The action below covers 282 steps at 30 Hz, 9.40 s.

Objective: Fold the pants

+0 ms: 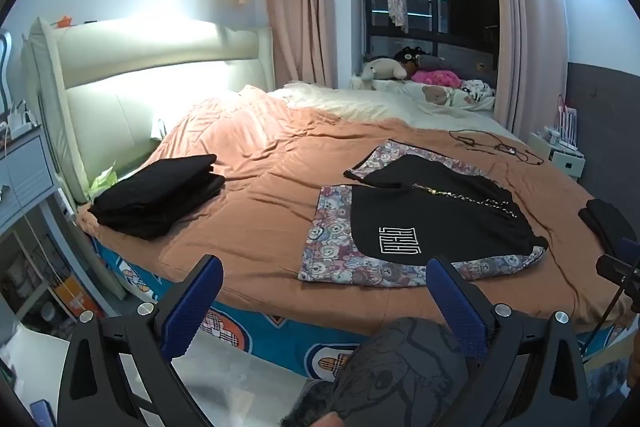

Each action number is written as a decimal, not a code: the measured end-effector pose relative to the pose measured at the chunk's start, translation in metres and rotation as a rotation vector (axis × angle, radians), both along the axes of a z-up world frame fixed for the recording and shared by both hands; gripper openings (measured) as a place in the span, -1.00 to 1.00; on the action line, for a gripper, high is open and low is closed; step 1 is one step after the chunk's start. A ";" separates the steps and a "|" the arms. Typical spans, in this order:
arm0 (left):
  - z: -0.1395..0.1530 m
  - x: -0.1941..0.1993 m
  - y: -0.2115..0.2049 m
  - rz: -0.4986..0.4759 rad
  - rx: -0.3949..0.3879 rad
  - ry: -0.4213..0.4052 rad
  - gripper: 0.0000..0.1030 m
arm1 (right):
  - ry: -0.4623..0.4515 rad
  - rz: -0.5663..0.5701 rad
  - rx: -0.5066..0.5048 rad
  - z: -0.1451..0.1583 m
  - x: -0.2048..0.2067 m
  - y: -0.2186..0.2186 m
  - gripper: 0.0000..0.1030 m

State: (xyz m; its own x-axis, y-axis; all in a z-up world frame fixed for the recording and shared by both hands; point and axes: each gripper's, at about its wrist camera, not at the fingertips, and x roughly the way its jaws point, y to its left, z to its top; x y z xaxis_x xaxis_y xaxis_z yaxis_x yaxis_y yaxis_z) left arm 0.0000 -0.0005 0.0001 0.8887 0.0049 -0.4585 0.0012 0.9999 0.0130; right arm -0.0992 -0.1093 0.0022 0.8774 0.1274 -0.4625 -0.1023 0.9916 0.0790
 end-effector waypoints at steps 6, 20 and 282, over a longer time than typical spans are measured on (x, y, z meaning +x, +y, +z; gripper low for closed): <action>0.005 0.001 0.000 -0.009 -0.022 0.001 0.99 | -0.004 -0.007 -0.025 0.000 0.001 0.003 1.00; -0.001 -0.008 -0.001 -0.046 -0.044 -0.008 0.99 | -0.009 -0.013 -0.020 0.002 -0.007 -0.002 1.00; -0.063 0.692 -0.055 -0.093 -0.171 0.477 0.34 | 0.195 -0.137 0.364 -0.009 0.503 -0.200 0.63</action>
State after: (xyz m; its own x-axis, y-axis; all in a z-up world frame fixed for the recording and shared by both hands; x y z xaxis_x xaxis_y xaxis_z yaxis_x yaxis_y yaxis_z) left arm 0.6925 -0.0555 -0.0625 0.5732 -0.1750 -0.8005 0.0566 0.9831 -0.1743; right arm 0.4035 -0.3095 -0.0065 0.7984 0.2008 -0.5677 0.0801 0.8989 0.4307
